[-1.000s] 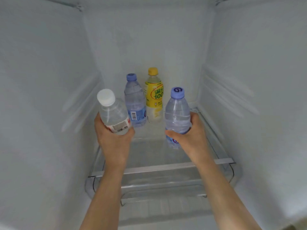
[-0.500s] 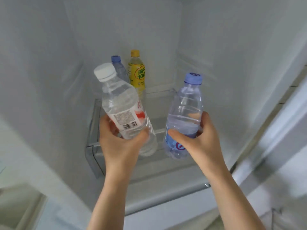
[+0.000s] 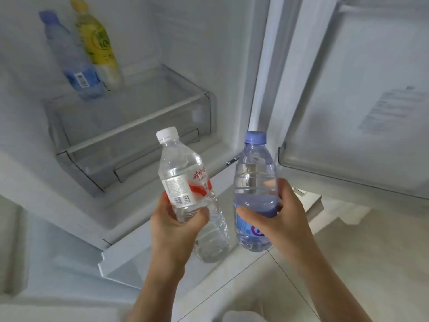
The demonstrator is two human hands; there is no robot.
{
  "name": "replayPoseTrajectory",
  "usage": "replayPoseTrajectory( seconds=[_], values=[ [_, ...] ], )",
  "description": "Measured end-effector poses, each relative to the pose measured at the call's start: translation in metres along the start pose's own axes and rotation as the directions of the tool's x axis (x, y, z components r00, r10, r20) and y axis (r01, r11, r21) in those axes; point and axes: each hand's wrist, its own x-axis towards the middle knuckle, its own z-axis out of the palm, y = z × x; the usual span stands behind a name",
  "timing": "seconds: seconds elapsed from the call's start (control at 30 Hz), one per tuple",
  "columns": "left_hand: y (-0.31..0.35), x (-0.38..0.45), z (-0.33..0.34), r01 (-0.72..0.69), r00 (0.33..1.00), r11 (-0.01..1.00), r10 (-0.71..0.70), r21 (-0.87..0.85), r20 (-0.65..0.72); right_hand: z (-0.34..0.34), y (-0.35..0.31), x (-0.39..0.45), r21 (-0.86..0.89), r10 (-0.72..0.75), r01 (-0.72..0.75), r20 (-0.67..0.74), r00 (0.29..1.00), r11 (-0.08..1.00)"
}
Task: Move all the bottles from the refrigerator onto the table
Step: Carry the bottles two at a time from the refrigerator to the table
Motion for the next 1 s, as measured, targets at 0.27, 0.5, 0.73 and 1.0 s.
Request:
replayPoseTrajectory(
  seconds=[0.27,0.5,0.73,1.0],
  values=[
    [-0.036,-0.065,0.061,0.177,0.921,0.964,-0.233,0.199,0.312,-0.079,0.06,-0.077,-0.066,0.199,-0.216,-0.198,0.96,0.974],
    [-0.063,-0.13,0.137,0.279,0.806,0.919,-0.382,0.28,0.452,-0.163,0.101,-0.139,-0.093,0.304,-0.354,-0.341,0.89,0.931],
    [-0.088,-0.236,0.236,0.338,0.659,0.871,-0.49,0.357,0.571,-0.282,0.141,-0.209,-0.084,0.381,-0.464,-0.453,0.806,0.882],
    [-0.102,-0.313,0.344,0.254,0.587,0.875,-0.477,0.411,0.654,-0.398,0.185,-0.251,0.044,0.468,-0.528,-0.529,0.708,0.848]
  ],
)
